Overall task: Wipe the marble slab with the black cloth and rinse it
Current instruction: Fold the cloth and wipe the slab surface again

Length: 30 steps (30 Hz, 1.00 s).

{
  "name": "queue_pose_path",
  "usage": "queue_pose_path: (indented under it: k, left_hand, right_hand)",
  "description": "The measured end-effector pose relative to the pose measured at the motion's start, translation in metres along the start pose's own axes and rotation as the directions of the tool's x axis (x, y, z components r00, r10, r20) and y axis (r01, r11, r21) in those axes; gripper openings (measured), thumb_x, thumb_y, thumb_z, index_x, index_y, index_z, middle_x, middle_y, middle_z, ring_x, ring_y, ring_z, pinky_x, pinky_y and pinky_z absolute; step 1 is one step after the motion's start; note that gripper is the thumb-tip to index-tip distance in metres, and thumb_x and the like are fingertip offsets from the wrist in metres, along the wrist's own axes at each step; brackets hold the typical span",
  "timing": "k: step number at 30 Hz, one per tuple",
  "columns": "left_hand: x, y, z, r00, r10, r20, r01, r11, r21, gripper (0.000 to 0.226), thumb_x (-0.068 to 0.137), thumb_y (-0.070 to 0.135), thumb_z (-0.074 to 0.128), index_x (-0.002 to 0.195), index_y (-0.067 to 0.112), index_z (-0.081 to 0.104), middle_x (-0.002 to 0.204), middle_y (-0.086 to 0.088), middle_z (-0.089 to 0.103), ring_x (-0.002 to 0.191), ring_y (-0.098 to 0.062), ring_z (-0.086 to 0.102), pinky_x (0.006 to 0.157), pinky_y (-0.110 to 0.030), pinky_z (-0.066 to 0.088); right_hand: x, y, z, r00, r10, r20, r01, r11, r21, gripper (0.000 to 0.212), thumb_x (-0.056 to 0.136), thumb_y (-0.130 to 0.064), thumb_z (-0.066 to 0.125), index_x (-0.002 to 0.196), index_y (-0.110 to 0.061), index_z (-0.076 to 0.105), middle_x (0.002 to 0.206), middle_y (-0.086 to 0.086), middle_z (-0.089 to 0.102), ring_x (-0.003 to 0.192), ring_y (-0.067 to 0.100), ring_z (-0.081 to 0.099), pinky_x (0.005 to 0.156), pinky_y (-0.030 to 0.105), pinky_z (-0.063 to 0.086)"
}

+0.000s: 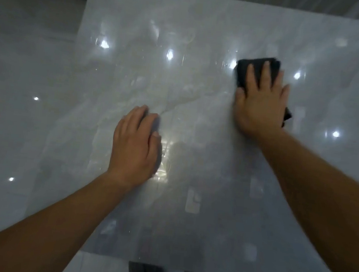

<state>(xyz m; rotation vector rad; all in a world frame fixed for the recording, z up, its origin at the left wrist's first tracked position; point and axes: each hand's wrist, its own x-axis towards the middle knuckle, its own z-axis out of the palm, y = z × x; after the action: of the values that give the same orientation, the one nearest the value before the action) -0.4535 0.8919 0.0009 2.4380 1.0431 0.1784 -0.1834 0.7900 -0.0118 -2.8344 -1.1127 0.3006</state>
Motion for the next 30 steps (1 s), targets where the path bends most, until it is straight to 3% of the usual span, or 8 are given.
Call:
queue_pose_path:
  k: [4, 7, 13, 16, 19, 21, 27, 30]
  left_hand:
    - [0.029, 0.004, -0.001, 0.998, -0.028, -0.047, 0.029, 0.999, 0.018, 0.047, 0.097, 0.026, 0.039, 0.137, 0.007, 0.053, 0.149, -0.017, 0.047, 0.140, -0.035, 0.040, 0.117, -0.049, 0.029]
    - [0.048, 0.017, 0.002, 0.999, -0.019, -0.028, 0.021, 0.999, 0.046, 0.049, 0.096, 0.029, 0.038, 0.138, 0.007, 0.053, 0.150, -0.017, 0.045, 0.141, -0.035, 0.039, 0.117, -0.053, 0.029]
    - [0.096, 0.045, 0.019, 0.995, 0.012, 0.094, -0.028, 0.985, 0.173, 0.063, 0.094, 0.046, 0.031, 0.151, 0.021, 0.040, 0.164, -0.012, 0.024, 0.153, -0.032, 0.015, 0.122, -0.056, 0.008]
    - [0.137, 0.054, 0.020, 0.993, -0.006, 0.119, -0.018, 0.979, 0.204, 0.066, 0.094, 0.050, 0.026, 0.155, 0.026, 0.031, 0.168, -0.009, 0.014, 0.155, -0.031, 0.006, 0.122, -0.056, 0.001]
    - [0.164, 0.056, 0.018, 0.984, -0.066, 0.166, 0.021, 0.965, 0.261, 0.064, 0.095, 0.049, 0.027, 0.155, 0.028, 0.028, 0.168, -0.008, 0.011, 0.155, -0.031, 0.003, 0.121, -0.059, 0.002]
    - [0.167, 0.053, 0.017, 0.981, -0.086, 0.174, 0.034, 0.959, 0.280, 0.063, 0.095, 0.049, 0.028, 0.155, 0.029, 0.030, 0.168, -0.008, 0.012, 0.154, -0.031, 0.005, 0.121, -0.060, 0.005]
    - [0.169, 0.053, 0.017, 0.986, -0.085, 0.143, 0.049, 0.970, 0.239, 0.061, 0.094, 0.045, 0.033, 0.153, 0.030, 0.037, 0.166, -0.007, 0.022, 0.153, -0.031, 0.013, 0.121, -0.061, 0.009]
    - [0.169, 0.053, 0.018, 0.988, -0.077, 0.137, 0.042, 0.969, 0.243, 0.059, 0.095, 0.042, 0.033, 0.153, 0.029, 0.037, 0.165, -0.008, 0.023, 0.153, -0.033, 0.014, 0.120, -0.062, 0.010]
  right_hand:
    - [-0.080, -0.047, 0.019, 0.838, -0.541, 0.079, 0.544, 0.838, -0.037, 0.060, 0.101, -0.048, 0.034, 0.158, -0.031, 0.026, 0.169, 0.008, 0.014, 0.154, 0.040, 0.007, 0.122, 0.062, 0.009]
    - [-0.090, -0.012, 0.014, 0.692, -0.702, 0.167, 0.715, 0.699, -0.021, 0.057, 0.102, -0.049, 0.035, 0.157, -0.034, 0.029, 0.168, 0.003, 0.017, 0.155, 0.037, 0.009, 0.123, 0.059, 0.009]
    - [0.082, 0.052, -0.018, 0.975, -0.216, 0.053, 0.219, 0.975, -0.045, 0.060, 0.104, -0.050, 0.021, 0.160, -0.030, 0.016, 0.169, 0.008, 0.007, 0.154, 0.039, 0.003, 0.122, 0.061, 0.007]
    - [0.089, 0.029, -0.016, 0.973, -0.230, 0.035, 0.231, 0.971, -0.059, 0.061, 0.104, -0.049, 0.022, 0.160, -0.028, 0.014, 0.169, 0.011, 0.006, 0.154, 0.042, 0.003, 0.122, 0.063, 0.008]
    - [0.029, 0.040, -0.009, 0.788, -0.602, 0.127, 0.612, 0.789, -0.056, 0.058, 0.103, -0.048, 0.029, 0.158, -0.031, 0.024, 0.168, 0.008, 0.016, 0.154, 0.040, 0.009, 0.122, 0.061, 0.011]
    - [0.026, 0.068, -0.014, 0.731, -0.662, 0.163, 0.675, 0.737, -0.031, 0.056, 0.103, -0.048, 0.032, 0.157, -0.031, 0.028, 0.167, 0.005, 0.019, 0.155, 0.036, 0.010, 0.123, 0.059, 0.013]
    - [0.156, 0.072, -0.034, 0.999, -0.039, 0.007, 0.039, 0.999, 0.006, 0.062, 0.103, -0.050, 0.023, 0.161, -0.027, 0.014, 0.169, 0.011, 0.006, 0.154, 0.039, 0.000, 0.124, 0.059, 0.004]
    - [0.166, -0.001, -0.023, 0.973, -0.230, -0.008, 0.230, 0.973, -0.005, 0.062, 0.103, -0.048, 0.023, 0.160, -0.026, 0.018, 0.169, 0.012, 0.009, 0.154, 0.043, 0.003, 0.122, 0.061, 0.006]
